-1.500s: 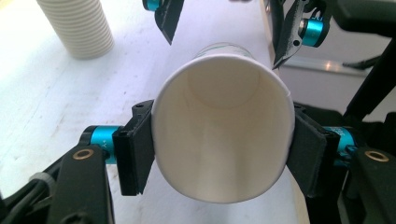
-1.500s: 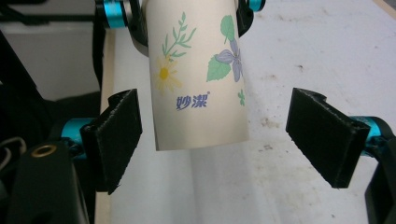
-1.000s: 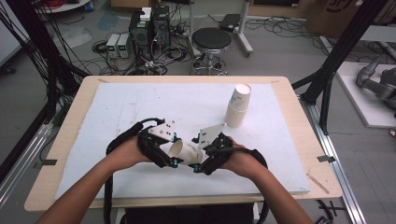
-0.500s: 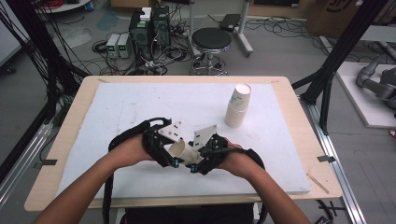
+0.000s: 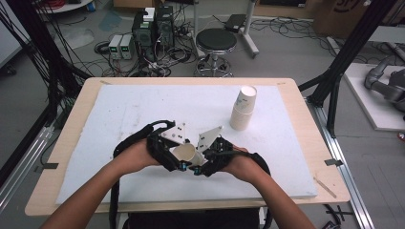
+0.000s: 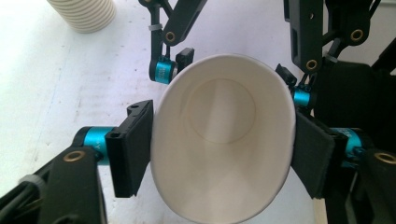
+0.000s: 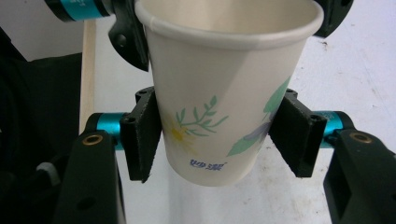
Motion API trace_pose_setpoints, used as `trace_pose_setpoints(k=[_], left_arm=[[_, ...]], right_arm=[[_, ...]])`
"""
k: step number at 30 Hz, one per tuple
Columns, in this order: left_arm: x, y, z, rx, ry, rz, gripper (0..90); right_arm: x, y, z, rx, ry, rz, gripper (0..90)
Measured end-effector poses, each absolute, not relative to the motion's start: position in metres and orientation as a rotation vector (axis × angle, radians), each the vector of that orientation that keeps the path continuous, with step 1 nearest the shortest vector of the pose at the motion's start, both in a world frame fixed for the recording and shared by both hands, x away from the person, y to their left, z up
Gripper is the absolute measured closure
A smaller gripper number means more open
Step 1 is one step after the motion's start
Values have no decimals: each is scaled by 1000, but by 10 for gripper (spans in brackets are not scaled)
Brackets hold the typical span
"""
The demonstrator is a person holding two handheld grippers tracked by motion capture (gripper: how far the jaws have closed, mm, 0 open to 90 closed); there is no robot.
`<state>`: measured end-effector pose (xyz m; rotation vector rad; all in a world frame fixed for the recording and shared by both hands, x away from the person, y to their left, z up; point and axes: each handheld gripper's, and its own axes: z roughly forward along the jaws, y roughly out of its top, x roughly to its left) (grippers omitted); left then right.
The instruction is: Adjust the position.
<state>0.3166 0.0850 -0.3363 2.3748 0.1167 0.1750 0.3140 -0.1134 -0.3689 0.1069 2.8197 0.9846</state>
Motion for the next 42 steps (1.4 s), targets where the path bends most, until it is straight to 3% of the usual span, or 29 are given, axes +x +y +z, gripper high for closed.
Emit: trace_pose_setpoints(k=[5,13,19,26,42], left_arm=[[317,100,-329,2228,150,191,190],[317,127,-333,2056,270,199,188],[314,151,-349,1885,373,198,186],[309,174,-378,1722,488,295,184],[301,184,-419,1687,568,385,194]], right_arm=[[317,-119,-369,139,2828,1000,388],[321,-134,-367,206,2806,1032,388],[321,-151,-368,256,2768,1079,386],[315,-190,-386,401,2621,1255,383],[306,-236,-412,568,2426,1431,379]])
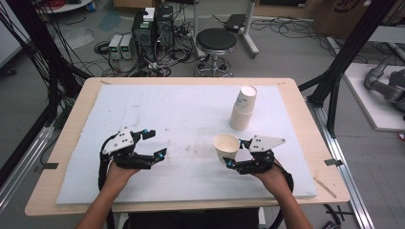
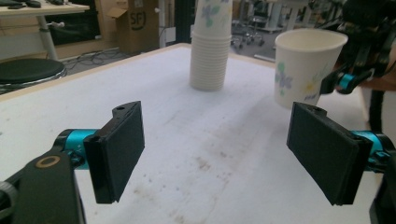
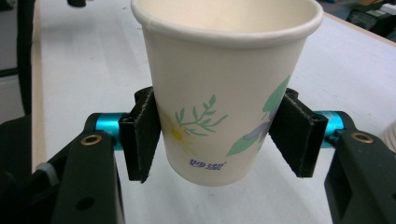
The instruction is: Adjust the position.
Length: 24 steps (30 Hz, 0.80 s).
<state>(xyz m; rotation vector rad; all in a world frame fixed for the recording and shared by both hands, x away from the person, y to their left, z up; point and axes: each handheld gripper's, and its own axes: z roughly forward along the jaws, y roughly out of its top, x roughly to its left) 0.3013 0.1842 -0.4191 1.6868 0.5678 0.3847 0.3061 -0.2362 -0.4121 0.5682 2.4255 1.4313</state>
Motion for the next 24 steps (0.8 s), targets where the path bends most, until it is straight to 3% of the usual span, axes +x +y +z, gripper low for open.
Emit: trace_pose_setpoints(k=[24], left_arm=[[298,205,-427,1658,626,442,205]], right_arm=[[305,-254,-407,631,2294,1457,379]])
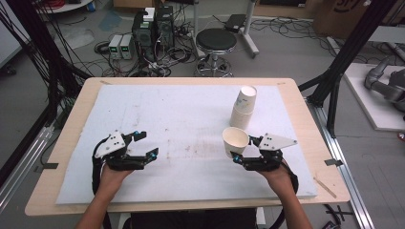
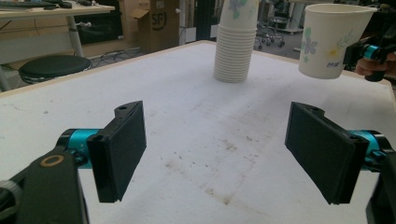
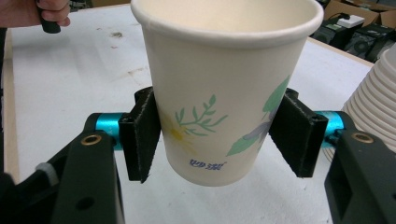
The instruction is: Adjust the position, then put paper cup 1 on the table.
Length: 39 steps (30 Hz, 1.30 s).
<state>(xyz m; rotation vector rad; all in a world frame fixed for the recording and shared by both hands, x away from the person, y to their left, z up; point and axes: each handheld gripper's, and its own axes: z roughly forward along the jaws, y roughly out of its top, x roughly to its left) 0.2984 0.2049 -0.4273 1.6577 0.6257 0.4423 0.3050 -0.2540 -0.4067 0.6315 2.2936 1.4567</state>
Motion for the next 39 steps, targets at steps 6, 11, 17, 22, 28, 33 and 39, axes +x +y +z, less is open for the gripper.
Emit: trace_pose_setpoints(k=[6,11,17,22,28,33,39], left_arm=[[299,205,-428,1665,624,442,205],[300,207,-427,1658,629,448,205],[300,208,-427,1664,632,454,208],[299,206,-427,1670,633,454,209],[300,204,-428,1678,630,450,210],[300,202,-429,1684,634,447,210],[301,202,-429,1693,634,446,210]], right_arm=[[305,-259,-407,656,2282,1458,376],[306,-263,-408,685,2265,1453,374],[310,-275,-412,755,2232,1417,373],[311,-287,-418,836,2192,1386,372],[316,-303,-429,936,2138,1339,372],[320,-309,-436,1002,2141,1278,370],[325,-308,-442,1041,2177,1230,362]])
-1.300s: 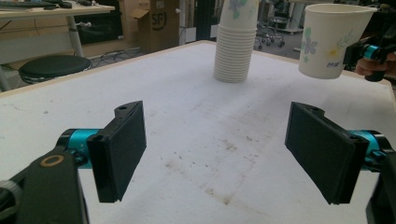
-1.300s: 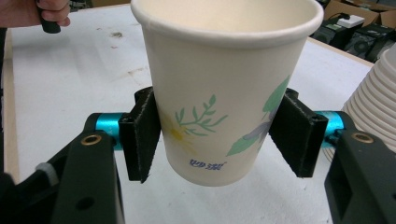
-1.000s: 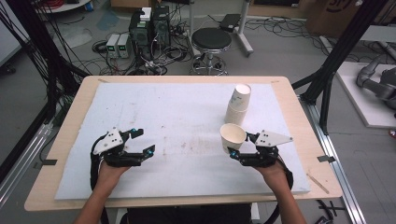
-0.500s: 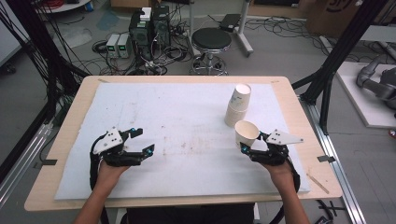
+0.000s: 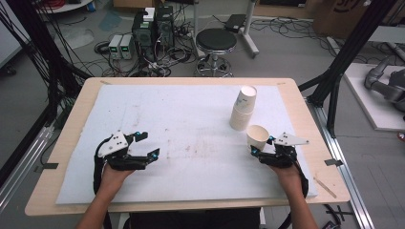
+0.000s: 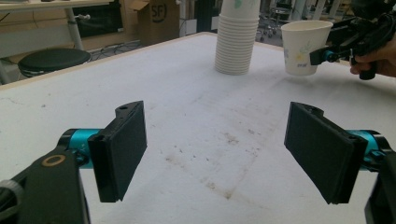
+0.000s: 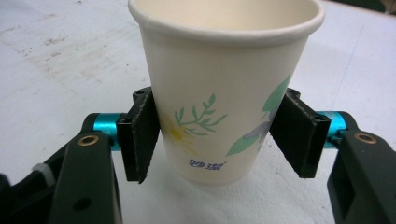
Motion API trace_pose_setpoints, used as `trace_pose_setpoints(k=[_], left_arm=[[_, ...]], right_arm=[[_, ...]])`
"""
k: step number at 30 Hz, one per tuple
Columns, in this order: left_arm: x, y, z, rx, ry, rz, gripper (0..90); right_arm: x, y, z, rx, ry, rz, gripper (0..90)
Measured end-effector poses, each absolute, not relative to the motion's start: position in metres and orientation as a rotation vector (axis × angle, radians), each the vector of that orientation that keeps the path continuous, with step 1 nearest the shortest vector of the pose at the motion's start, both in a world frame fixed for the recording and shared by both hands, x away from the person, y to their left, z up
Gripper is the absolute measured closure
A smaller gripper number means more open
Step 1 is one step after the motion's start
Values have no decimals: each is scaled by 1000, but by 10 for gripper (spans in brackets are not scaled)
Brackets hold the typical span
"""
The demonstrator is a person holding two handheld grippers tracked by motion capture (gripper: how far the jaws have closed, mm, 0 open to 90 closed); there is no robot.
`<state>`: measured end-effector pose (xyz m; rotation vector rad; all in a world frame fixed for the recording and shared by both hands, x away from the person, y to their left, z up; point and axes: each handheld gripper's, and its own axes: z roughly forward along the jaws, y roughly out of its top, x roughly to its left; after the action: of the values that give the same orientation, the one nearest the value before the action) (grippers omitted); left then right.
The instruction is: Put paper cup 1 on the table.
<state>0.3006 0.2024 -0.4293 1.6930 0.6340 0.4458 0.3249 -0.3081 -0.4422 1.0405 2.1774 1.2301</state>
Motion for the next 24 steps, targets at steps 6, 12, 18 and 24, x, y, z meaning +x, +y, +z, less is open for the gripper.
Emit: trace_pose_setpoints(k=[6,12,18,24], left_arm=[[301,202,-430,1697,637,446,210],[301,203,-430,1698,639,437,216],[301,203,-430,1694,648,433,213],[301,208,-428,1667,666,442,205]], right_arm=[[327,-304,-447,1063,2224,1171,345],[323,-306,-447,1070,2223,1156,301],[313,-307,-441,1080,2232,1164,205],[297,-317,-431,1075,2221,1209,204]])
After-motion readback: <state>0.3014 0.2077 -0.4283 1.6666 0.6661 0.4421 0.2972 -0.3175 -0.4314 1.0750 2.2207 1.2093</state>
